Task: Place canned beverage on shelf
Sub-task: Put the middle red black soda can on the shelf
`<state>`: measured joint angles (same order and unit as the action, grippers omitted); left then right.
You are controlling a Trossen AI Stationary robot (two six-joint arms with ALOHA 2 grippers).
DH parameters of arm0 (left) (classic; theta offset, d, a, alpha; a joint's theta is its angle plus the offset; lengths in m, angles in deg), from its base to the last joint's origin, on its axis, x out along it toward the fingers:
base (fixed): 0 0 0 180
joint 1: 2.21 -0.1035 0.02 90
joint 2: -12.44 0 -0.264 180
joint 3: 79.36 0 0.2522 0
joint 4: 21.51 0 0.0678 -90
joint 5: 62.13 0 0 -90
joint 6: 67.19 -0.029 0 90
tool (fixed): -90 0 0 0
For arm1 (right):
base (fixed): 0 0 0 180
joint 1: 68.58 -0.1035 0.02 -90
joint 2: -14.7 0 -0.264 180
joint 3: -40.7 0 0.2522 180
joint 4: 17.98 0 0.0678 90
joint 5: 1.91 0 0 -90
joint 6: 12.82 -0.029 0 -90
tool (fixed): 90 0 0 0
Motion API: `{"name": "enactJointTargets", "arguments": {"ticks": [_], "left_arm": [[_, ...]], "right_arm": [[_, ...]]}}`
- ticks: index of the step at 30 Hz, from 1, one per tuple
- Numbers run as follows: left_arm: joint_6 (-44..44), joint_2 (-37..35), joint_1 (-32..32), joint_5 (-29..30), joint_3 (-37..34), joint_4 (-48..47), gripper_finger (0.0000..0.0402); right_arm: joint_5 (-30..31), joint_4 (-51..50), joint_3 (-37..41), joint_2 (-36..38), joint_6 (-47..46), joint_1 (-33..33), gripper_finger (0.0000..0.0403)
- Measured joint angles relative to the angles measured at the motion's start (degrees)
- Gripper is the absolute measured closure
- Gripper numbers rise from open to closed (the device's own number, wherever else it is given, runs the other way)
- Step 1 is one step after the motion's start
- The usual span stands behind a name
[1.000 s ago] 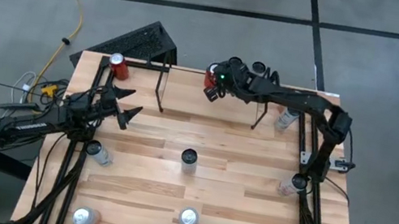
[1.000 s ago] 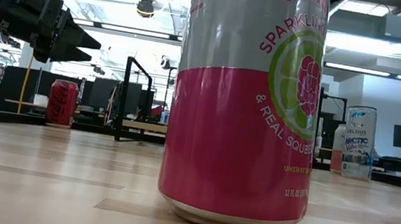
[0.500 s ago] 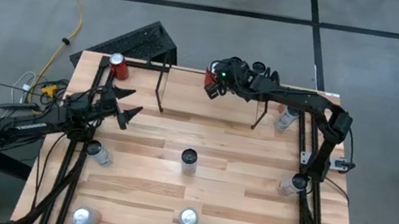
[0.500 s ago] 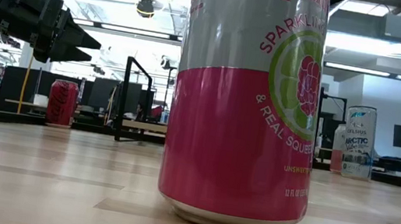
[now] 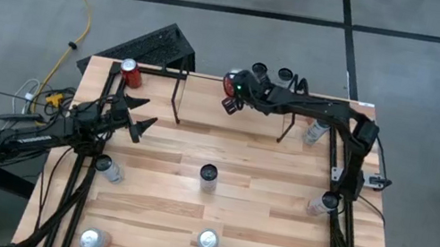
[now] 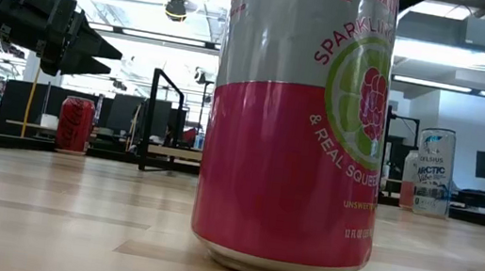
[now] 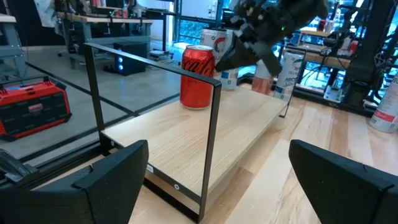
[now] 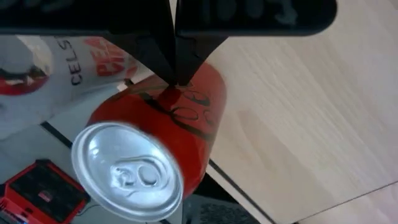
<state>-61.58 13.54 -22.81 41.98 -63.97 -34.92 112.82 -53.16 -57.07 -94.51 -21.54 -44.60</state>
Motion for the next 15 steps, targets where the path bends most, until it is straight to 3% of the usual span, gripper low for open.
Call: {"name": "enactJointTargets", "arguments": {"ticks": [15], "left_arm": [[0.0, 0.0, 0.0, -0.02, -0.02, 0.02, 0.0027]], "right_arm": [[-0.07, 0.52, 0.0, -0.32, 1.27, 0.22, 0.0383]]}}
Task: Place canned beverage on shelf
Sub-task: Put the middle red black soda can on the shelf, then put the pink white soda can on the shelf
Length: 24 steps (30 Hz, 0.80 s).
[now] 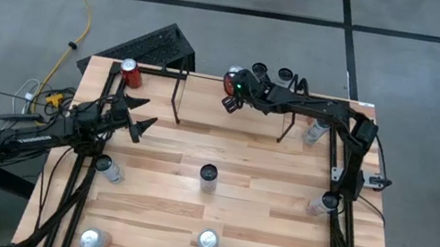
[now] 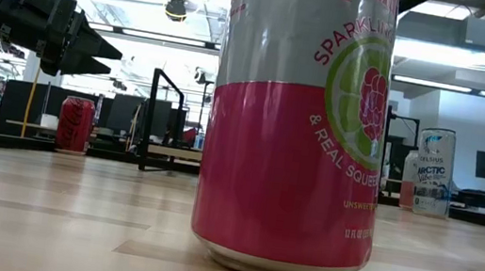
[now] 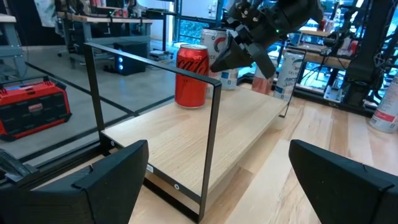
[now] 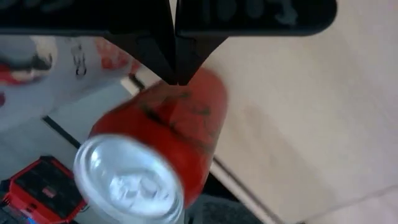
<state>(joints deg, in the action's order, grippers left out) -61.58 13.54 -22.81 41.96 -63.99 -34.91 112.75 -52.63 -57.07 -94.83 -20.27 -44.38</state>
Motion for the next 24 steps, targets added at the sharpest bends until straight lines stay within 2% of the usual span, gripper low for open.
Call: {"name": "enactJointTargets", "arguments": {"ticks": [5, 10, 20, 24], "left_arm": [[0.0, 0.0, -0.02, 0.03, 0.0, -0.01, 0.0027], [-0.01, 0.0, 0.0, 0.0, 0.01, -0.01, 0.0027], [0.0, 0.02, -0.02, 0.02, 0.02, -0.02, 0.0027], [-0.01, 0.01, 0.0, 0.0, 0.0, -0.01, 0.0027]], "right_arm": [[-0.37, -5.75, 0.0, 3.74, 0.0, -2.91, 0.0383], [-0.76, -8.87, 0.0, 10.89, 1.83, -7.85, 0.0383], [-7.52, -18.93, -0.02, 26.24, 3.57, -22.32, 0.0376], [-8.06, -19.34, 3.22, 31.14, 2.46, -28.82, 0.0372]]}}
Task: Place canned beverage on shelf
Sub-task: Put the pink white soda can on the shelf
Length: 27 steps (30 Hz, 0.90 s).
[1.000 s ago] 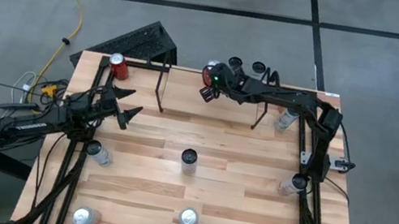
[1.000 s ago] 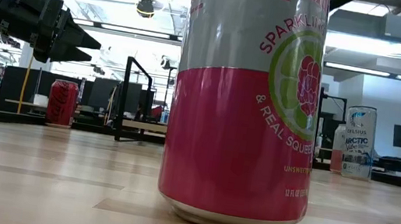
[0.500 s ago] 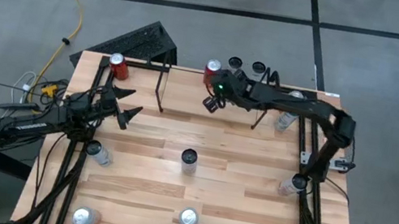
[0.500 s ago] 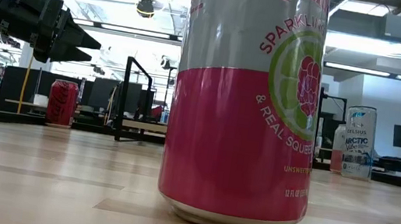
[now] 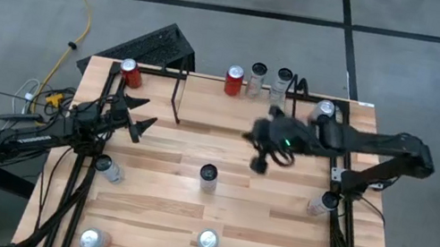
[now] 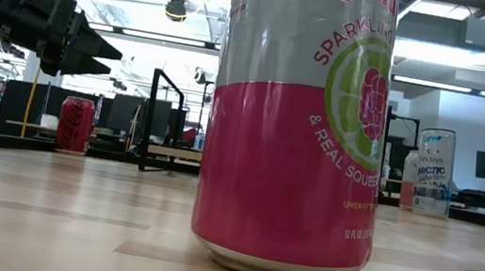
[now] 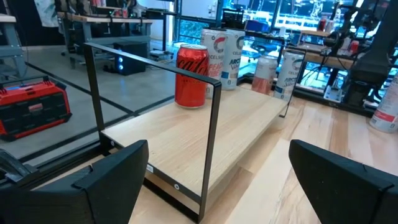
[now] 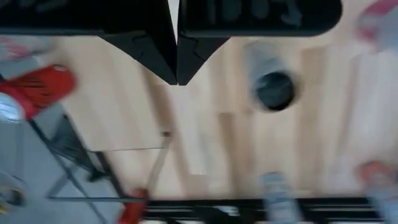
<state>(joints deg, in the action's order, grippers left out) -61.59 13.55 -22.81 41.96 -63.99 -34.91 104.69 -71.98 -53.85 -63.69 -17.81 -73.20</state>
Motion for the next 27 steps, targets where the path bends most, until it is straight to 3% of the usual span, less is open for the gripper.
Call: {"name": "enactJointTargets", "arguments": {"ticks": [5, 11, 18, 24, 27], "left_arm": [[0.01, -0.01, -0.02, 0.02, 0.01, 0.0, 0.0027], [0.01, -0.01, 0.0, 0.0, 0.0, 0.0, 0.0027], [2.42, 0.01, -0.01, -0.01, 0.0, 0.07, 0.0027], [22.61, 0.01, -0.02, -0.79, -0.02, 0.22, 0.0027], [28.26, 0.0, 0.0, -0.81, -0.02, 0.2, 0.0027]], "right_arm": [[0.09, 7.13, 7.94, 4.65, -0.36, -4.97, 0.0378], [0.05, 15.94, 15.8, 8.29, 0.44, -5.64, 0.0372], [0.02, 15.64, 20.05, 10.79, -2.45, -7.41, 0.0374], [0.26, 15.59, 20.1, 11.05, -2.53, -10.77, 0.0375], [1.53, 15.57, 20.1, 11.04, -2.52, -11.76, 0.0373]]}}
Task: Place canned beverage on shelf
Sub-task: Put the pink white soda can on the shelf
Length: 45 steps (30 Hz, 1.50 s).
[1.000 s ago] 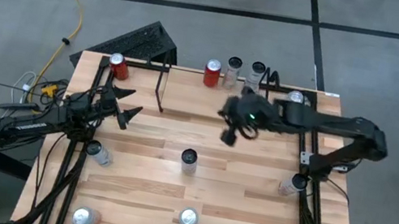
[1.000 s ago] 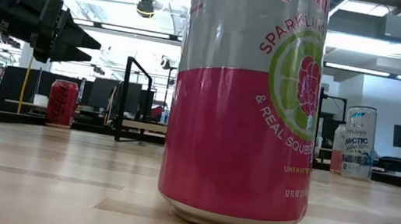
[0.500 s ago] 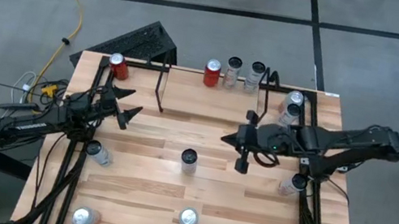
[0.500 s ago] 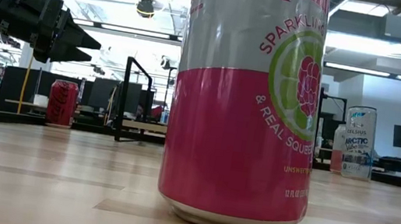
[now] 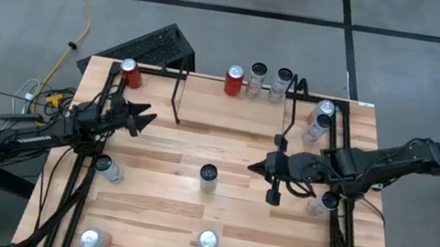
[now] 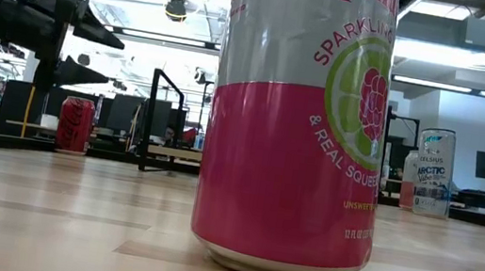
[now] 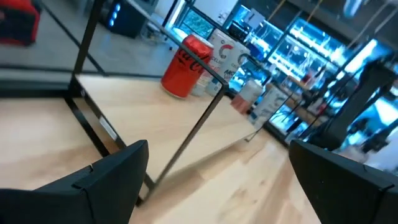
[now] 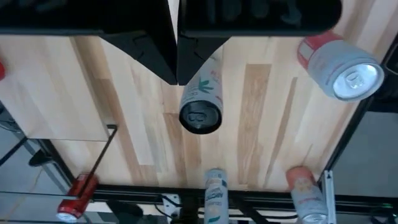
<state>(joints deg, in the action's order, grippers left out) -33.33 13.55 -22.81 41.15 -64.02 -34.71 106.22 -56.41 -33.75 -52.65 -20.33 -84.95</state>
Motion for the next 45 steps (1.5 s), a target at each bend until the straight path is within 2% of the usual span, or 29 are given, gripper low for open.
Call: {"name": "enactJointTargets", "arguments": {"ticks": [6, 9, 13, 17, 21, 29, 35, 42, 45], "left_arm": [[9.32, 0.01, 0.0, -0.89, -0.02, 0.24, 0.0027], [6.06, 0.04, -0.4, -5.98, 1.09, 2.32, 0.0027], [1.21, 1.11, -0.08, -14.49, 7.75, 3.24, 0.0027], [-2.55, 6.84, 2.54, -21.89, 14.26, 2.86, 0.0027], [-5.81, 16.73, 8.61, -27.16, 18.83, 4.27, 0.0028], [-18.82, 41.51, 28.97, -27.34, 25.98, 17.53, 0.0033], [-28.64, 56.71, 41.74, -19.01, 37.88, 14.62, 0.0033], [-33.69, 70.91, 49.24, -9.85, 49.36, 8.97, 0.0033], [-34.26, 76.38, 49.86, -9.3, 51.86, 9.27, 0.0033]], "right_arm": [[0.37, -0.04, 0.0, -0.4, -0.02, -0.51, 0.0375], [0.39, -0.09, -0.01, -0.4, -0.02, -0.51, 0.0374], [0.42, -0.09, -0.02, -0.4, -0.02, -0.49, 0.0373], [0.44, -0.04, -0.02, -0.4, -0.25, -0.49, 0.0375], [1.55, -0.07, -0.02, -0.4, -1.89, -0.49, 0.0374], [2.86, -0.25, -0.02, -0.4, -4.3, -0.53, 0.0375], [2.86, -3.59, -0.07, -0.4, -7.55, -0.53, 0.0374], [2.95, -9.96, -0.07, -0.4, -11.97, -0.53, 0.0374], [3.3, -11.42, -0.07, -0.4, -11.94, -0.88, 0.0374]]}}
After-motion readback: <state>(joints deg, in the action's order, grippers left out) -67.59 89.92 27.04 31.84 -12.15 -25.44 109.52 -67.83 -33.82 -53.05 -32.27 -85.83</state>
